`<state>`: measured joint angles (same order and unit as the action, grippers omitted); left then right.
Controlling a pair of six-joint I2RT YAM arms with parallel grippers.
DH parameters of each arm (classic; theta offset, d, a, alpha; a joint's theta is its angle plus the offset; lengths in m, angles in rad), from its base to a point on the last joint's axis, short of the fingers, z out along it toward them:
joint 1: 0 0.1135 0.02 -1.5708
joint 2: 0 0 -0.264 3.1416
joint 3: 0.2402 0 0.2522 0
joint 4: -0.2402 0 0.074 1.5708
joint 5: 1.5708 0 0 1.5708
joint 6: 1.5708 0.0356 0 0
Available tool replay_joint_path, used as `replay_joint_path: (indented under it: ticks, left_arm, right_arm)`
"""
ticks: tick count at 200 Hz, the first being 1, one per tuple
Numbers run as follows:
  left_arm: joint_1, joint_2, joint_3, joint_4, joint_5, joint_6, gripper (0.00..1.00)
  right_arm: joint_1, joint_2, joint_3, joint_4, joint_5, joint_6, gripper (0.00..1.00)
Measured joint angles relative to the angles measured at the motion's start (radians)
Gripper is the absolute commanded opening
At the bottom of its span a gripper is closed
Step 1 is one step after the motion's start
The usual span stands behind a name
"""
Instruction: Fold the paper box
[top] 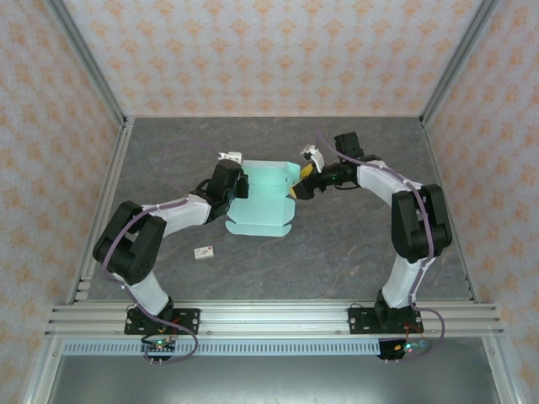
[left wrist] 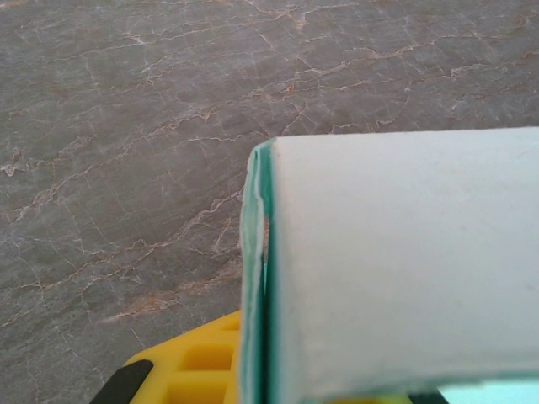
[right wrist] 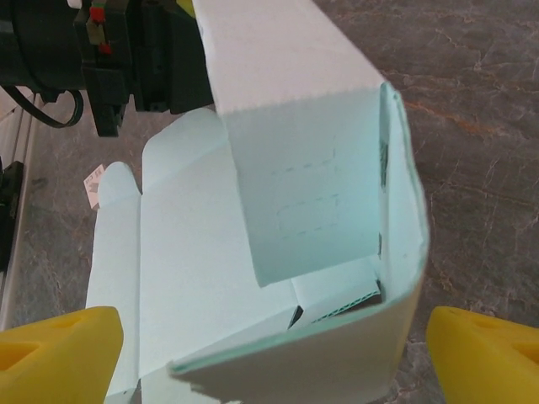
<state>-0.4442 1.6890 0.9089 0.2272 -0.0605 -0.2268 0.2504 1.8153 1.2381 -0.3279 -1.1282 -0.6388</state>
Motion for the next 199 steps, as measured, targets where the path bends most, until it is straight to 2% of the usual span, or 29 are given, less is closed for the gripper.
replay_joint_path:
  ticks: [62,111,199]
  left_arm:
    - [0.000,0.000,0.000,0.000,0.000,-0.001,0.00]
    - [0.000,0.000,0.000,0.000,0.000,-0.001,0.00]
    - [0.000,0.000,0.000,-0.001,0.000,-0.001,0.00]
  right_arm:
    - [0.016,-0.077,-0.061,0.059,0.010,0.032,0.83]
    - [0.018,-0.076,-0.061,0.067,0.011,0.039,0.73]
    - [0.037,-0.052,-0.043,0.064,0.013,0.039,0.62]
